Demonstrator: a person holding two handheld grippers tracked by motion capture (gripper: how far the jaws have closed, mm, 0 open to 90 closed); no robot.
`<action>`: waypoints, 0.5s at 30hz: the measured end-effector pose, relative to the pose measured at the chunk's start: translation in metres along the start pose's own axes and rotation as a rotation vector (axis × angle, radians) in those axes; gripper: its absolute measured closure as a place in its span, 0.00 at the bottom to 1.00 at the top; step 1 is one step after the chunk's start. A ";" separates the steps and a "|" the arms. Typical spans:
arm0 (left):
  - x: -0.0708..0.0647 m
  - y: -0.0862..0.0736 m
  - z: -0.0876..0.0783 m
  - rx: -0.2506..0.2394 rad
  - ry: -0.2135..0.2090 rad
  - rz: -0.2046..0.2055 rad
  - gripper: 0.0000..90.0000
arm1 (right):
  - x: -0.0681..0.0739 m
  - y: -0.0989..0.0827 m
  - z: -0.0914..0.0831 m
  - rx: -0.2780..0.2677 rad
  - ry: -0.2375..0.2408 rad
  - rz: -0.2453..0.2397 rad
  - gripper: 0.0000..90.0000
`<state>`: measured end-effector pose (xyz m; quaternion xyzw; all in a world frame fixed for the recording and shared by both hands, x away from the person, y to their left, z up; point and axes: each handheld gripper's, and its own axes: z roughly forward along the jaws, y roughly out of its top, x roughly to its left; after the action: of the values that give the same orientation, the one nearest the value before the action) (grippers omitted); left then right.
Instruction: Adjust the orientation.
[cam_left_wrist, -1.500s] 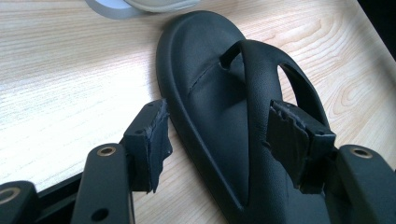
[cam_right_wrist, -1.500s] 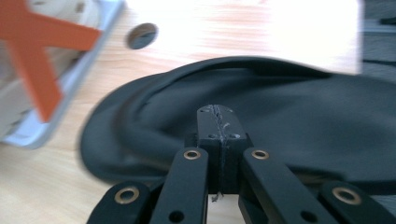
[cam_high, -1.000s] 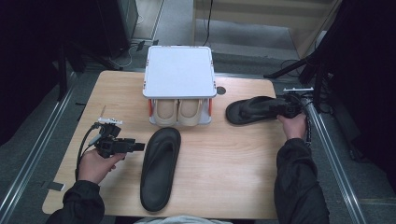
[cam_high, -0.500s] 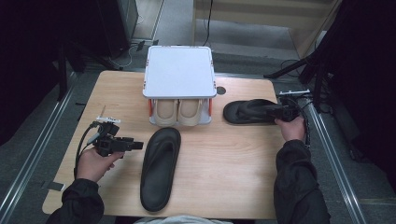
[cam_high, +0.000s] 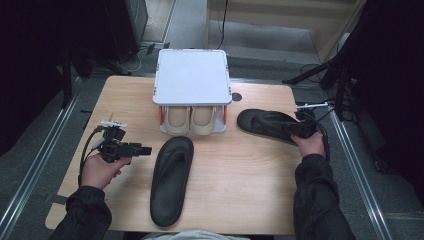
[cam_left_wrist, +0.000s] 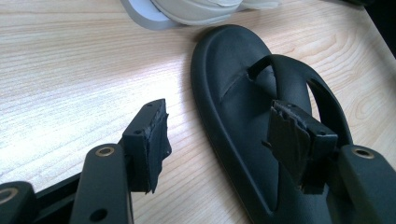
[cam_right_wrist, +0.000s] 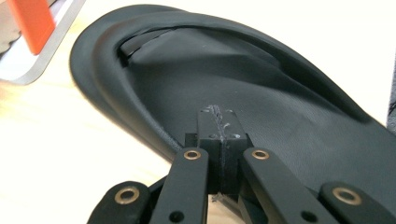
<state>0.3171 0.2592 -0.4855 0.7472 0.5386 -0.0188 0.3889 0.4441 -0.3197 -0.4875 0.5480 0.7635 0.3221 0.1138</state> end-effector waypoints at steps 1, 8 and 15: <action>0.001 0.001 0.000 -0.001 0.002 0.003 0.43 | 0.005 -0.002 -0.001 0.006 0.004 -0.009 1.00; 0.005 0.008 0.003 0.003 -0.004 -0.004 0.43 | 0.021 -0.010 -0.004 0.020 0.005 -0.027 1.00; 0.010 0.011 0.002 -0.009 0.018 -0.022 0.46 | 0.031 -0.020 -0.009 0.022 0.017 0.011 1.00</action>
<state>0.3310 0.2641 -0.4853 0.7398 0.5502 -0.0139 0.3870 0.4125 -0.2984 -0.4875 0.5509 0.7648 0.3189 0.0996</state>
